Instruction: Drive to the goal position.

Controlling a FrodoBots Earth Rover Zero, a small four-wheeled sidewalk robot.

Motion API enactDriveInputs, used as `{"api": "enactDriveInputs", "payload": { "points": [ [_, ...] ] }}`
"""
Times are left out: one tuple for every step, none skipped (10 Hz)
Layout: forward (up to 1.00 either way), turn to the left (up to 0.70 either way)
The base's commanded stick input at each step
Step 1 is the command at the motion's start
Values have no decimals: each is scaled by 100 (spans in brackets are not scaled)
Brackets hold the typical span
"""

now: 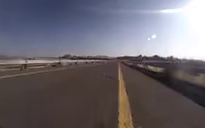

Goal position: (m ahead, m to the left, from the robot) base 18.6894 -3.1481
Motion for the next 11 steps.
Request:
{"api": "enactDriveInputs", "payload": {
  "points": [
    [70,0],
    [70,0],
    [70,0],
    [70,0],
    [70,0],
    [70,0],
    [70,0],
    [70,0],
    [70,0],
    [70,0],
    [70,0]
  ]
}}
